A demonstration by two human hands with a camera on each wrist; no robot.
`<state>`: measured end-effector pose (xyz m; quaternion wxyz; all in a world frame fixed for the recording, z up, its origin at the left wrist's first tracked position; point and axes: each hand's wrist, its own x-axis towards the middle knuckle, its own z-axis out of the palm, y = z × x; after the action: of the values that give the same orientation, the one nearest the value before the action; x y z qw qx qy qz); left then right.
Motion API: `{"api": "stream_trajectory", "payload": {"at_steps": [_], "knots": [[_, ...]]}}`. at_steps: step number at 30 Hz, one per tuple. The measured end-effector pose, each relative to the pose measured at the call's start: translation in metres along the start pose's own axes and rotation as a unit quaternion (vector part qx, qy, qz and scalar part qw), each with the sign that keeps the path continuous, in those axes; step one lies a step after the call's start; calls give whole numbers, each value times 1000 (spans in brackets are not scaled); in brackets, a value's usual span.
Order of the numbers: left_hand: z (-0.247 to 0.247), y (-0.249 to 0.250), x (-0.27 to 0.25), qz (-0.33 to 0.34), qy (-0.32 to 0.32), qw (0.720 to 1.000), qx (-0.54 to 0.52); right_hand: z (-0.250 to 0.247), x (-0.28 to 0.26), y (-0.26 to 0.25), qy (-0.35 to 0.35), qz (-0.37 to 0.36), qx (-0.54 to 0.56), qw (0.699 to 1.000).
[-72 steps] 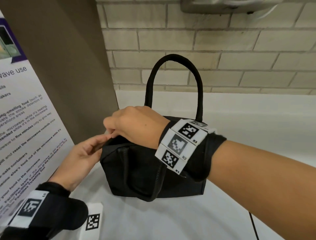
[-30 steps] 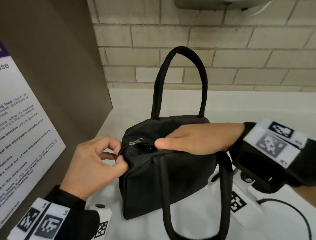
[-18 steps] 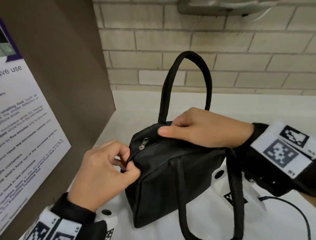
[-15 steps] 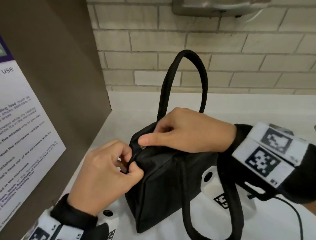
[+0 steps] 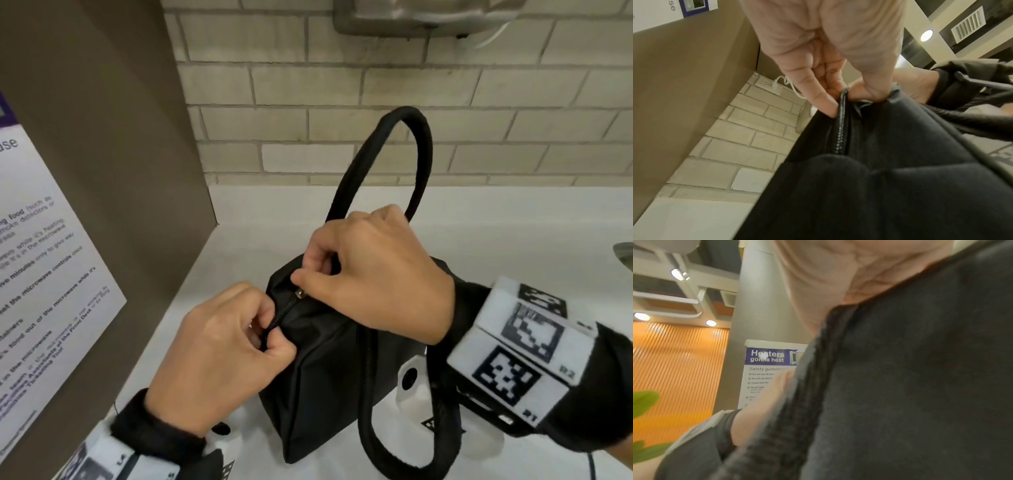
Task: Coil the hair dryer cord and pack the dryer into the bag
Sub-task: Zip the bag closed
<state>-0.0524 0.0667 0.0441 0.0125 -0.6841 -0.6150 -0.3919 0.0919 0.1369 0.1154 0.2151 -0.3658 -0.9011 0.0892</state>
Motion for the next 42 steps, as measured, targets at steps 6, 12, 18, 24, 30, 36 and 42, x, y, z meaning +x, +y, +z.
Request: {"api": "stream_trajectory", "payload": {"at_steps": [6,12,18,24,30,36,42], "knots": [[3,-5,1,-34,-25,999,-21,-17,2,32,55,78,-22,995],[-1,-27,0,-130,5,988,-79,-21,0,130,38,303,109,946],[-7,-50,9,-182,19,980,-77,2,-24,160,10,405,344,847],[-22,6,29,-17,38,995,-91,5,-29,155,58,368,447,813],[39,54,62,119,-101,983,94,5,-35,146,109,344,423,831],[53,45,66,125,-65,989,34,8,-44,144,100,351,393,844],[54,42,66,116,-52,992,4,43,-58,149,34,417,388,821]]}}
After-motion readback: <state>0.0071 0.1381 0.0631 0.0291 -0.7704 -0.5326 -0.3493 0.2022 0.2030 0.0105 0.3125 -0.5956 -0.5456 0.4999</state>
